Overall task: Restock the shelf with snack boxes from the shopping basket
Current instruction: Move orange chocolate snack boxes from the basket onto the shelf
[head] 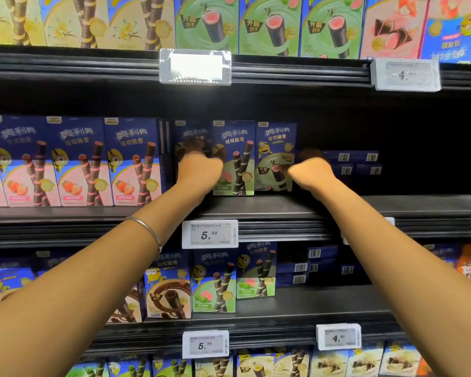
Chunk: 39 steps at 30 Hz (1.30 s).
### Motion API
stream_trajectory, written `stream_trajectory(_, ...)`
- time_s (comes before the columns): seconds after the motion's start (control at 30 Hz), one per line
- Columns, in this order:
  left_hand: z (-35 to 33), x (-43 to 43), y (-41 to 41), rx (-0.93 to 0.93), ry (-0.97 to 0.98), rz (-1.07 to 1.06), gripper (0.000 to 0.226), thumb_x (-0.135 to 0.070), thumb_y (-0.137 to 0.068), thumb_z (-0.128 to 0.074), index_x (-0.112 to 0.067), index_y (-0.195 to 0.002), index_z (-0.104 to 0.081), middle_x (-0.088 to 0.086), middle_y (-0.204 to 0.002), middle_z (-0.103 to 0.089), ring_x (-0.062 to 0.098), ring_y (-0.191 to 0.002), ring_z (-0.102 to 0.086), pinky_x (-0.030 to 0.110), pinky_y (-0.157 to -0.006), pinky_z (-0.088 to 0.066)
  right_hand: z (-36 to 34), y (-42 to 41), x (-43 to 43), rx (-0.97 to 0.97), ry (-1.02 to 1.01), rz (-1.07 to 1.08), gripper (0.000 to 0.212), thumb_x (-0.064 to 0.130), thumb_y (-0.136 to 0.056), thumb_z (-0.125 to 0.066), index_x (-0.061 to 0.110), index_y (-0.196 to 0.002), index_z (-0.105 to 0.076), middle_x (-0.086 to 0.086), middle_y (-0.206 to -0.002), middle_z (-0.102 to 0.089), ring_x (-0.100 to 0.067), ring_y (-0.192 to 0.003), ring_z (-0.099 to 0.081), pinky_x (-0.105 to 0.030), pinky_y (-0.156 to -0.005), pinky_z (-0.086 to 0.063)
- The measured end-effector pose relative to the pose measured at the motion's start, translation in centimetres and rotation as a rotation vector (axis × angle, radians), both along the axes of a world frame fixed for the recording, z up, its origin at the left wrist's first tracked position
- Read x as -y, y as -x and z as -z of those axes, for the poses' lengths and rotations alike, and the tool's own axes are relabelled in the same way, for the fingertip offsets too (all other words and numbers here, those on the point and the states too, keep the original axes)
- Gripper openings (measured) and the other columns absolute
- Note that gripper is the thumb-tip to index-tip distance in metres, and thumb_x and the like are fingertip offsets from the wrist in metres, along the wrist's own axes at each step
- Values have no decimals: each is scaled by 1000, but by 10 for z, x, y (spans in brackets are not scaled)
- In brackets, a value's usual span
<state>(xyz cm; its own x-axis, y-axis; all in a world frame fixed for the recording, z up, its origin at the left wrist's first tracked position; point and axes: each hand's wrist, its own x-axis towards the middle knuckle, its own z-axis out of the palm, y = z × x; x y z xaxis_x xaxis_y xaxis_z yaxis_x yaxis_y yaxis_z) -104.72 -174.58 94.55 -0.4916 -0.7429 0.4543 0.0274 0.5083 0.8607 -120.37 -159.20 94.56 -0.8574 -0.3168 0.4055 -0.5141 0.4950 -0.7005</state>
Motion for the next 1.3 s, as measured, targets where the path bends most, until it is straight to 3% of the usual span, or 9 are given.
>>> stream_trajectory(0.13, -1, -2, -9, -117, 5, 7, 24, -31, -96, -74, -29, -99, -49, -5, -103, -60, 22, -101, -58, 29, -86, -42, -4, -12, -13, -6, 137, 39, 23, 23, -88, -64, 7, -104, -64, -12, -101, -65, -16, -67, -51, -23, -52, -38)
stream_trajectory(0.4, 19, -36, -51, -348, 212, 63, 36, -32, -100, -65, -15, -127, -48, 14, -135, -57, 24, -123, -58, 39, -107, -50, 4, -63, -56, -72, 391, -135, 52, 44, -88, -73, 15, -129, -56, -3, -125, -63, -20, -114, -62, -45, -98, -54)
stream_trajectory(0.6, 55, -76, -70, -493, 289, 182, 33, -17, -105, -60, -4, -132, -46, 20, -134, -54, 18, -123, -53, 14, -96, -46, 32, -102, -102, -70, 510, -276, 33, 32, -94, -69, 18, -124, -63, 1, -121, -68, -8, -113, -65, -36, -98, -56)
stream_trajectory(0.73, 86, -107, -76, -490, 331, 326, 38, -16, -105, -54, -5, -139, -42, 22, -141, -53, 28, -134, -55, 30, -106, -50, 62, -116, -137, 64, 588, -355, 29, 30, -94, -67, 19, -120, -65, -5, -118, -71, -16, -111, -69, -37, -89, -60)
stream_trajectory(0.83, 122, -143, -84, -504, 183, 396, 39, -20, -104, -52, -9, -140, -43, 19, -142, -56, 31, -134, -59, 58, -109, -50, 94, -124, -172, 172, 617, -368, 28, 31, -92, -65, 19, -118, -66, -6, -117, -72, -17, -109, -71, -34, -86, -61)
stream_trajectory(0.9, 158, -176, -91, -468, 35, 425, 37, -23, -103, -51, -14, -138, -47, 13, -139, -60, 30, -131, -62, 63, -107, -50, 129, -128, -200, 272, 619, -373, 26, 30, -92, -64, 18, -116, -66, -6, -114, -74, -18, -107, -72, -33, -84, -61)
stream_trajectory(1.03, 261, -253, -111, -254, -273, 381, 36, -33, -100, -56, -17, -133, -55, 8, -128, -69, 28, -122, -68, 44, -96, -59, 227, -133, -264, 541, 505, -340, 11, 21, -98, -63, 20, -109, -66, -9, -112, -74, -23, -107, -72, -34, -84, -59)
stream_trajectory(1.13, 354, -313, -130, -14, -524, 297, 17, -28, -106, -59, -21, -122, -60, 12, -122, -70, 29, -113, -70, 45, -90, -58, 312, -137, -321, 748, 360, -261, 10, 14, -99, -59, 20, -96, -66, -12, -108, -73, -30, -105, -71, -37, -84, -53)
stream_trajectory(1.3, 476, -394, -160, 299, -901, 95, 16, -27, -111, -50, -19, -108, -63, 7, -110, -74, 17, -91, -70, 31, -73, -57, 445, -154, -407, 1120, 137, -42, 11, 27, -100, -61, 16, -98, -65, -7, -99, -72, -14, -79, -67, -21, -58, -50)
